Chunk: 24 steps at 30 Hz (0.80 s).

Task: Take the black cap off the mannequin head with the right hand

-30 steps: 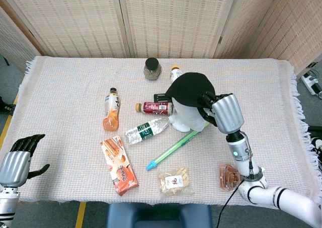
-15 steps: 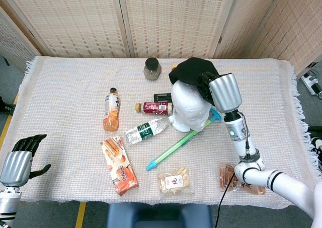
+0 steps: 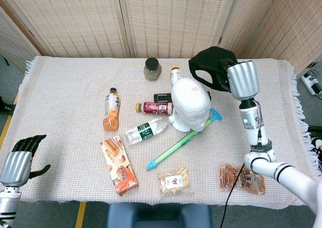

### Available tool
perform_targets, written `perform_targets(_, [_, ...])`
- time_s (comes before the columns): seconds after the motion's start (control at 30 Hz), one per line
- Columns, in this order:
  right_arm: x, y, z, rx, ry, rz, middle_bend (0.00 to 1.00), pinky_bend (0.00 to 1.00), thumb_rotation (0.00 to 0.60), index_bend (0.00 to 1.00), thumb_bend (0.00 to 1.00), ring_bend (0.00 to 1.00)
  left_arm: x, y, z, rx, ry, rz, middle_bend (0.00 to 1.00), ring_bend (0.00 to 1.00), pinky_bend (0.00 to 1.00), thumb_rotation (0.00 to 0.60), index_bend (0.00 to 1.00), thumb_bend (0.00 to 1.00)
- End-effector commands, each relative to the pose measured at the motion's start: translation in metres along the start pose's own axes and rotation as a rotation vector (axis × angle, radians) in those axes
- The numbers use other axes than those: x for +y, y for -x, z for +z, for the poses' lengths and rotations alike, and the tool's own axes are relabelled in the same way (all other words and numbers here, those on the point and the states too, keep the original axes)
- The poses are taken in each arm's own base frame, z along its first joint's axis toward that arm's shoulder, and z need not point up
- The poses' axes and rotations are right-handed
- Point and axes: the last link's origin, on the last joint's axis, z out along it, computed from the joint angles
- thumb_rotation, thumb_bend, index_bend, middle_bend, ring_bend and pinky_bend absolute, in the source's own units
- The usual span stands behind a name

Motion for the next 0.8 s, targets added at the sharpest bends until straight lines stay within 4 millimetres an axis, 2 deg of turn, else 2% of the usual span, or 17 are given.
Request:
perform_targets(0.03, [0.025,-0.009,-0.016,-0.026,0.013,-0.031,0.65,1.00,0.600,0.80,0.58,0.92,0.002,0.001,0.000,0.000,0.006,-0.001,0.22,0.20,0.22,0.600,0.19,0.19])
perform_targets(0.33, [0.057,-0.020,-0.079,-0.188,-0.009,-0.017,0.65,1.00,0.600,0.80,0.58,0.92,0.009,0.001,0.001,0.001,0.025,-0.004,0.22,0.20,0.21,0.600,0.19,0.19])
perform_targets(0.53, [0.071,-0.022,-0.112,-0.275,0.003,0.005,0.65,1.00,0.600,0.80,0.58,0.92,0.010,-0.001,-0.001,0.004,0.025,-0.002,0.22,0.20,0.21,0.600,0.19,0.19])
perform_targets(0.67, [0.077,-0.010,-0.128,-0.336,0.010,0.005,0.65,1.00,0.600,0.80,0.58,0.92,0.011,-0.001,-0.002,0.004,0.026,-0.002,0.22,0.20,0.21,0.600,0.19,0.19])
perform_targets(0.8, [0.077,0.012,-0.139,-0.395,0.002,-0.006,0.65,1.00,0.600,0.80,0.58,0.92,0.013,-0.002,-0.003,0.004,0.029,-0.002,0.22,0.20,0.21,0.600,0.19,0.19])
